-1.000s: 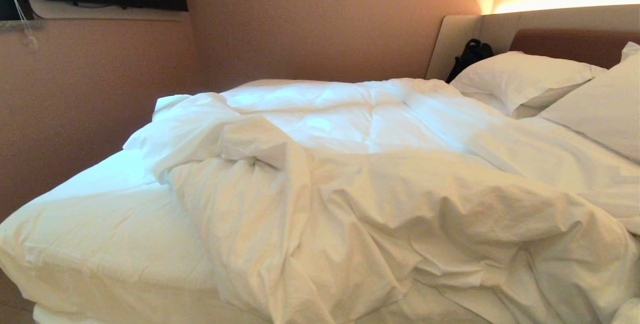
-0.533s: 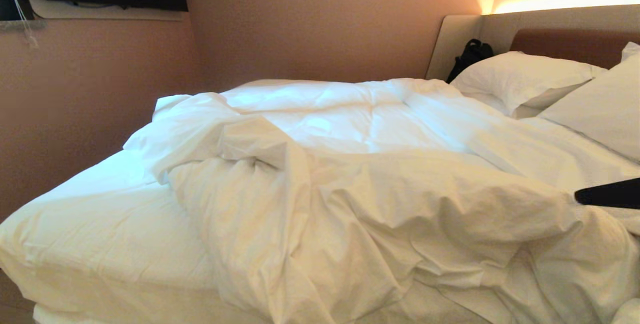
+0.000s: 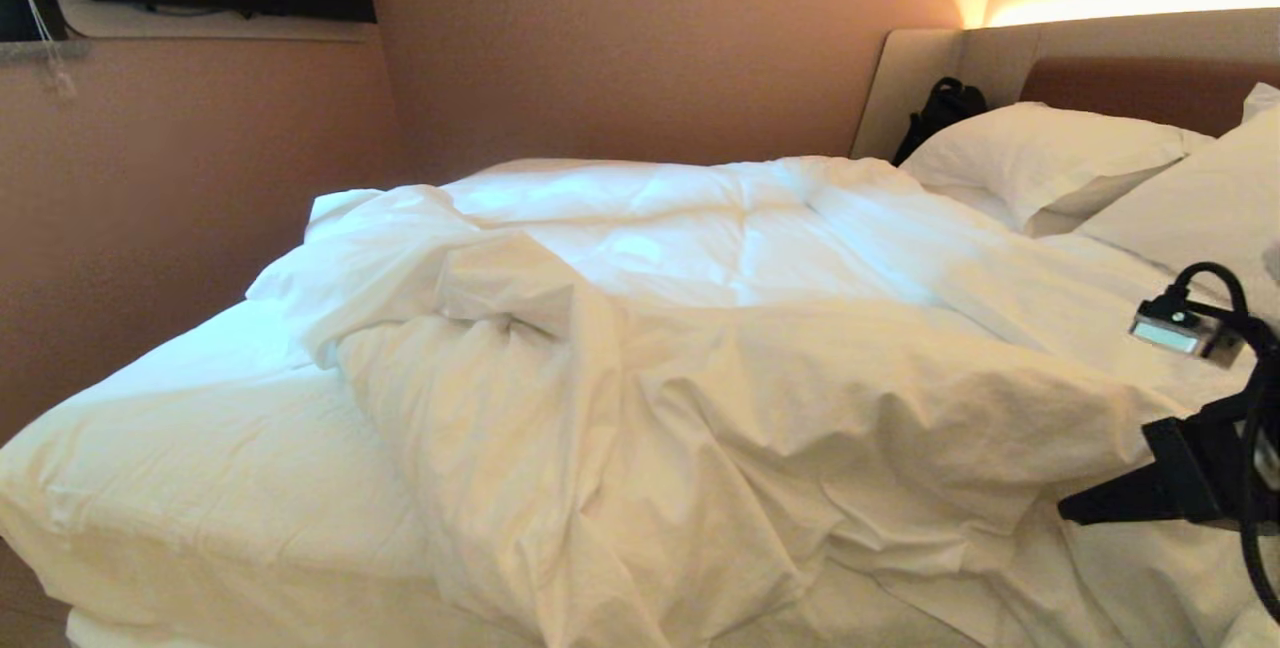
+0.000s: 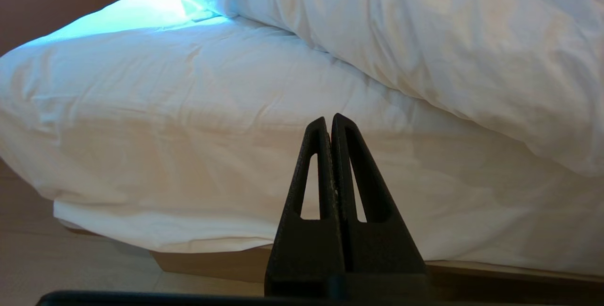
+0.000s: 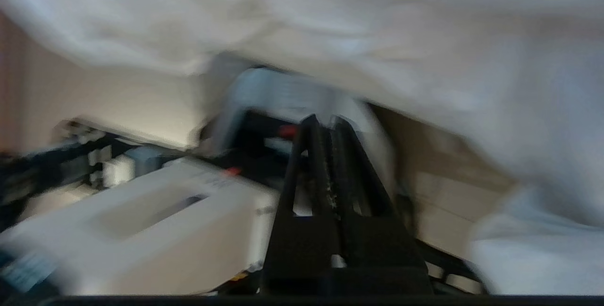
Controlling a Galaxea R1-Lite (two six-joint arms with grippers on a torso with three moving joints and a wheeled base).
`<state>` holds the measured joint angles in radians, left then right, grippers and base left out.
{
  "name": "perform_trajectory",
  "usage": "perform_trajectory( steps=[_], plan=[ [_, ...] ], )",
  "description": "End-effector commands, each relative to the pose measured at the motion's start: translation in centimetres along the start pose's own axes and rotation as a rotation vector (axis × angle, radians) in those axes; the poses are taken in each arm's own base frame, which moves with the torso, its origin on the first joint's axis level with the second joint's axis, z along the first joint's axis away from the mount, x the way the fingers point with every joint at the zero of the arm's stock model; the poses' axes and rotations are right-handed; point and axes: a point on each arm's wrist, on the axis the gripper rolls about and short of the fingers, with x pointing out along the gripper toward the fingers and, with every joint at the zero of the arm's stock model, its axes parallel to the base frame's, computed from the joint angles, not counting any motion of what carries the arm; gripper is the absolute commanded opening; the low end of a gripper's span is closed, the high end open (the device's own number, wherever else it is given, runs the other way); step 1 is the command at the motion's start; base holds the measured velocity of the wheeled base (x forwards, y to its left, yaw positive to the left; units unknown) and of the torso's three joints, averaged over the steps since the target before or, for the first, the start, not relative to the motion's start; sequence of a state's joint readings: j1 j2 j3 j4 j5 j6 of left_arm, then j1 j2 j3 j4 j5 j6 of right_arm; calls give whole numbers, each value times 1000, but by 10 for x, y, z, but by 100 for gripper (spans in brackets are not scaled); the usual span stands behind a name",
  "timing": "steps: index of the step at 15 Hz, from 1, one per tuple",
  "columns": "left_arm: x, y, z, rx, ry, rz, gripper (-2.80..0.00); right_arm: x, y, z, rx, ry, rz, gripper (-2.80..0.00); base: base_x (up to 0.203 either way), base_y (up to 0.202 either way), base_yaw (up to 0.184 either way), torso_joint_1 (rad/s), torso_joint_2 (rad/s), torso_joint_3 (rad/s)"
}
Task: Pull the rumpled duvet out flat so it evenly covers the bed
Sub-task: Flatten the corners of the folded blanket
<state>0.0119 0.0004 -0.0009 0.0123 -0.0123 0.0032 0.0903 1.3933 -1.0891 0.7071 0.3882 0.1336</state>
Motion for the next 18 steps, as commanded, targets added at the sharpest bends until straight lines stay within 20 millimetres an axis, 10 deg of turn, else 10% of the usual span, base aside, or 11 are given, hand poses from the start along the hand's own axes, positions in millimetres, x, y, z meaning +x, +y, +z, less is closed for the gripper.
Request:
perform_trajectory(
  steps=[1,18],
  plan=[
    [0,0,0,0,1,0,-280,15,-10,7,-8,-28,-319,0,0,0,0,0,0,0],
    [0,0,0,0,0,0,-280,157,-3,38,-38,55,-286,0,0,0,0,0,0,0]
  ],
)
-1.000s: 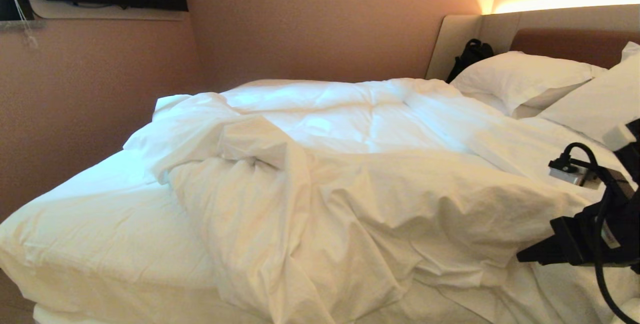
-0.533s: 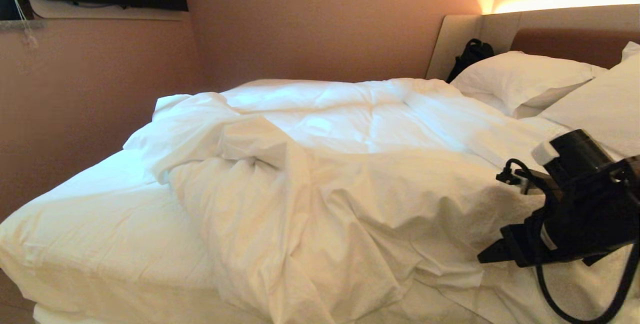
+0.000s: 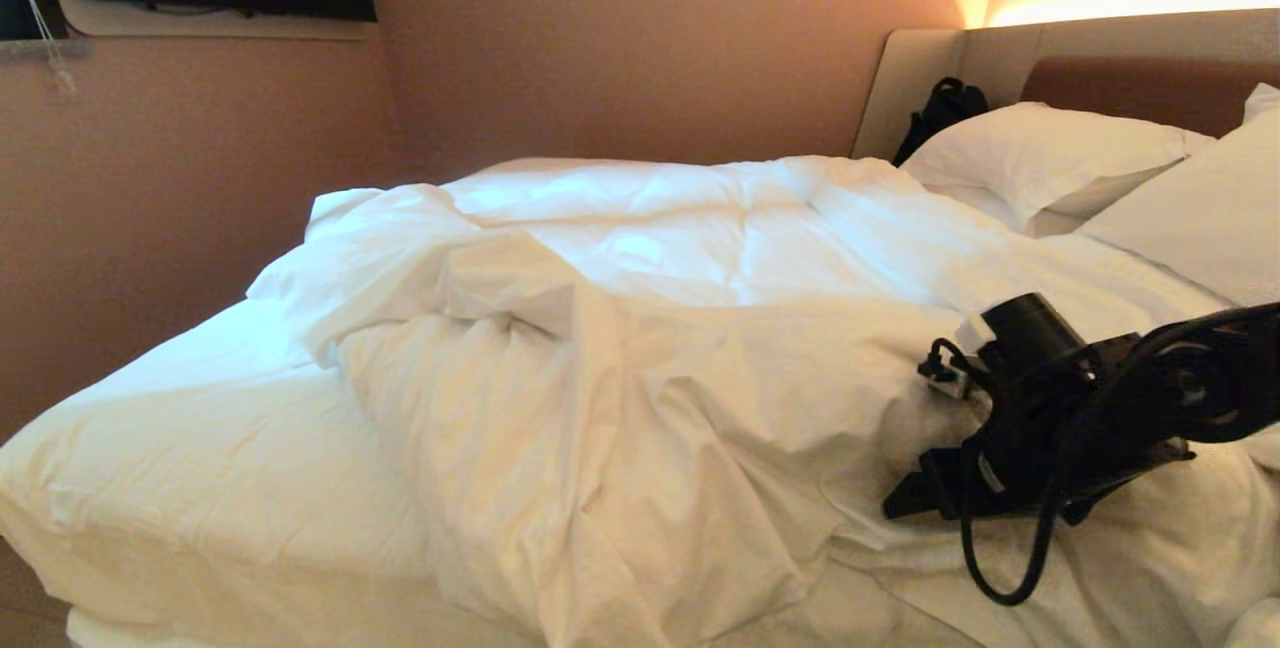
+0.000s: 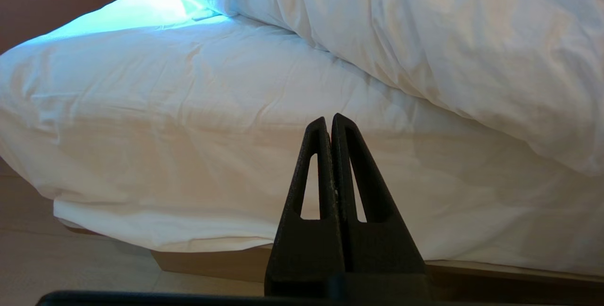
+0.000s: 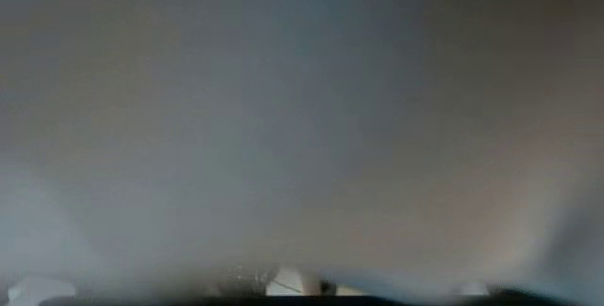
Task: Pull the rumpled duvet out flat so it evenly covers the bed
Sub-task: Flatten the corners of the folded blanket
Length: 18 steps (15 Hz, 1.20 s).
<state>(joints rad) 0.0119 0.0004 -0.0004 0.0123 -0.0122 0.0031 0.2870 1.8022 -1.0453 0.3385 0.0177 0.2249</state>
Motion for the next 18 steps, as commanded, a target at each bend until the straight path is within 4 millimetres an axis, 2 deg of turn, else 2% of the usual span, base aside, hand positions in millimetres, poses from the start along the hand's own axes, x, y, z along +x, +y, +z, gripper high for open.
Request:
perform_trajectory(
  steps=[1,4,5,6,8,12,15,18],
  plan=[
    [0,0,0,0,0,0,-280,31,1,9,57,-15,5,0,0,0,0,0,0,0],
    [0,0,0,0,0,0,-280,65,3,14,128,-24,9,0,0,0,0,0,0,0],
    [0,0,0,0,0,0,-280,70,5,13,131,-18,12,0,0,0,0,0,0,0],
    [0,0,0,0,1,0,-280,69,5,12,136,-18,13,-280,0,0,0,0,0,0],
    [0,0,0,0,0,0,-280,65,5,12,152,-24,15,-280,0,0,0,0,0,0],
    [0,0,0,0,0,0,-280,28,9,5,143,-88,45,-280,0,0,0,0,0,0],
    [0,0,0,0,0,0,-280,-16,10,-8,161,-96,66,-280,0,0,0,0,0,0],
    [0,0,0,0,1,0,-280,-56,12,-35,177,-31,77,-280,0,0,0,0,0,0]
  ],
)
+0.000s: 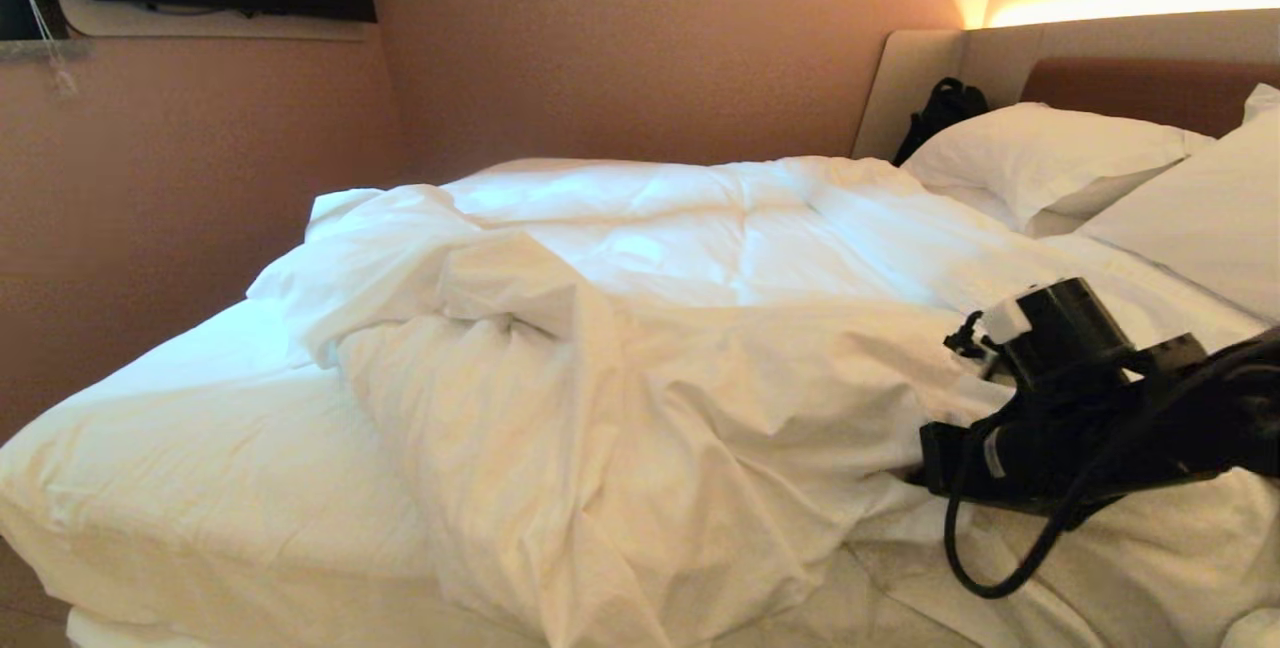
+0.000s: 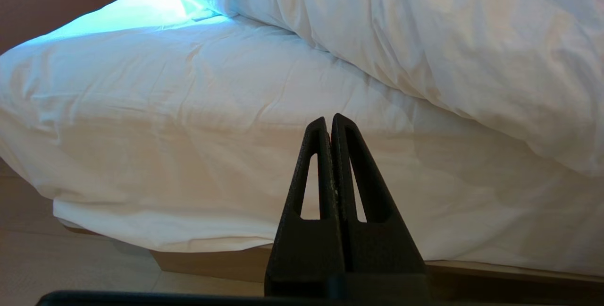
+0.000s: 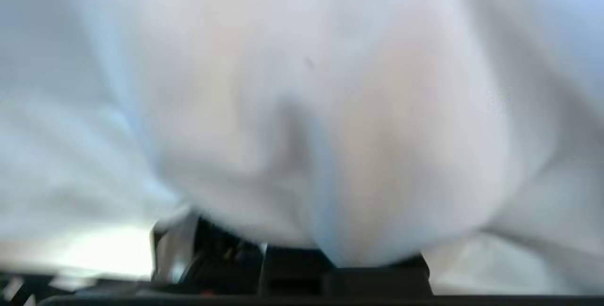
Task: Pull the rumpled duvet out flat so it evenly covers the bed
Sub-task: Flatten the corners of the folded blanket
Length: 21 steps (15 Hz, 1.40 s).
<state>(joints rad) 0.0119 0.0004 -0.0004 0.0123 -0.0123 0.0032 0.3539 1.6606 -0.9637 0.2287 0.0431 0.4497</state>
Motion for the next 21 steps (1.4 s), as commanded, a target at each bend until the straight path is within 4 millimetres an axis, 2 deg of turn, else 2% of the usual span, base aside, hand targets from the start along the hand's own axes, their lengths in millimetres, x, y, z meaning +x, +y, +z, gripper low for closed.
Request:
perform_trajectory(
  steps=[1,3,6,8,13,19,20,21],
  plan=[
    [0,0,0,0,-2,0,-280,-41,-6,-26,13,108,-28,-280,0,0,0,0,0,0],
    [0,0,0,0,1,0,-280,-66,-10,-50,0,136,-7,-280,0,0,0,0,0,0],
    [0,0,0,0,-1,0,-280,-87,-18,-87,-46,209,3,-280,0,0,0,0,0,0],
    [0,0,0,0,-1,0,-280,-91,-25,-112,-90,265,1,-280,0,0,0,0,0,0],
    [0,0,0,0,1,0,-280,-74,-29,-121,-104,359,-51,-280,0,0,0,0,0,0],
    [0,0,0,0,1,0,-280,-73,-37,-140,-216,413,-46,-280,0,0,0,0,0,0],
    [0,0,0,0,-1,0,-280,-71,-38,-141,-221,425,-47,0,0,0,0,0,0,0],
    [0,0,0,0,0,0,-280,-71,-36,-139,-218,418,-41,0,0,0,0,0,0,0]
  ],
)
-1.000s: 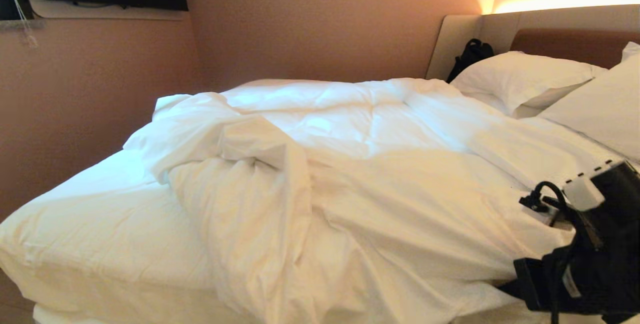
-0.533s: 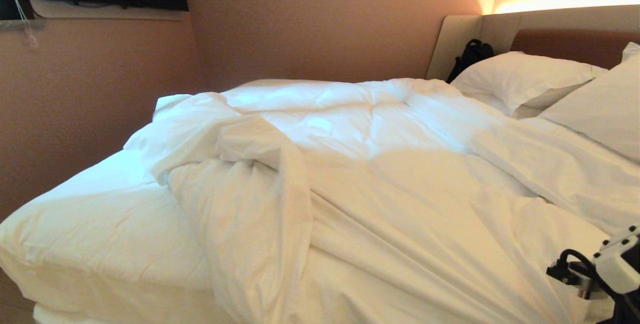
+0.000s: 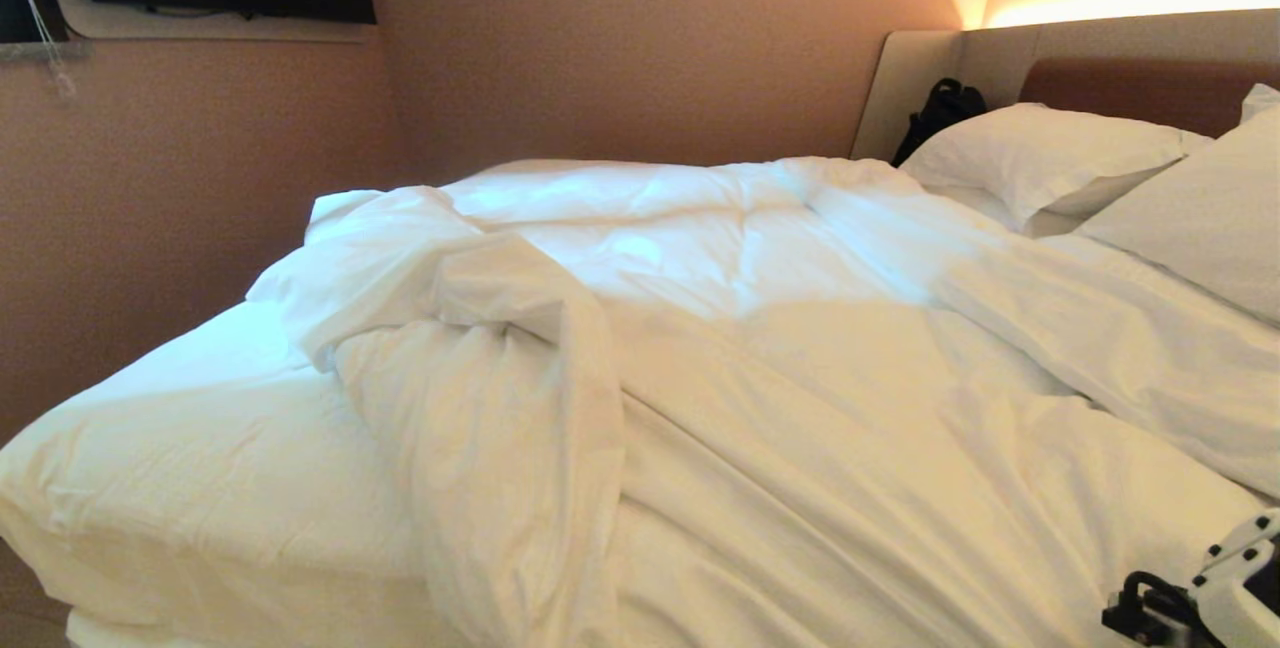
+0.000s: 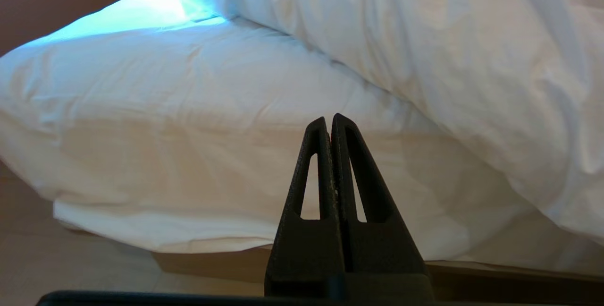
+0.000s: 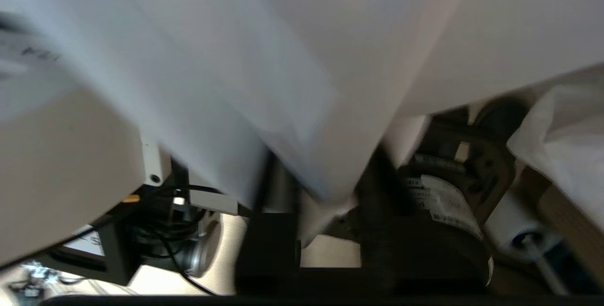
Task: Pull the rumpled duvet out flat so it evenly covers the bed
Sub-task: Flatten the corners of the folded blanket
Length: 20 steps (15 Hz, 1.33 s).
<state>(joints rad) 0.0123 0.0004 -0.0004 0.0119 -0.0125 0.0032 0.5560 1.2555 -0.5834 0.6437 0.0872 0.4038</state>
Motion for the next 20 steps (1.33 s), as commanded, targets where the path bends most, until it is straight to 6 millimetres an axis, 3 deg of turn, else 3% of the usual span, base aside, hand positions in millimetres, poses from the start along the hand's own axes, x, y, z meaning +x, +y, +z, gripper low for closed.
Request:
perform_trajectory(
  steps=[1,4,8,11,14,15,17,20],
  plan=[
    [0,0,0,0,2,0,-280,1,2,3,-17,-16,18,0,0,0,0,0,0,0],
    [0,0,0,0,1,0,-280,-12,3,1,-27,-119,105,0,0,0,0,0,0,0],
    [0,0,0,0,0,0,-280,-45,-1,-15,-1,-289,179,0,0,0,0,0,0,0],
    [0,0,0,0,0,0,-280,-77,-22,-63,122,-523,209,0,0,0,0,0,0,0],
    [0,0,0,0,0,0,-280,-85,-44,-117,301,-750,209,0,0,0,0,0,0,0],
    [0,0,0,0,2,0,-280,-81,-50,-133,354,-808,201,-280,0,0,0,0,0,0],
    [0,0,0,0,1,0,-280,-66,-58,-152,460,-874,113,-280,0,0,0,0,0,0],
    [0,0,0,0,0,0,-280,-67,-57,-154,528,-930,19,-280,0,0,0,0,0,0]
  ],
)
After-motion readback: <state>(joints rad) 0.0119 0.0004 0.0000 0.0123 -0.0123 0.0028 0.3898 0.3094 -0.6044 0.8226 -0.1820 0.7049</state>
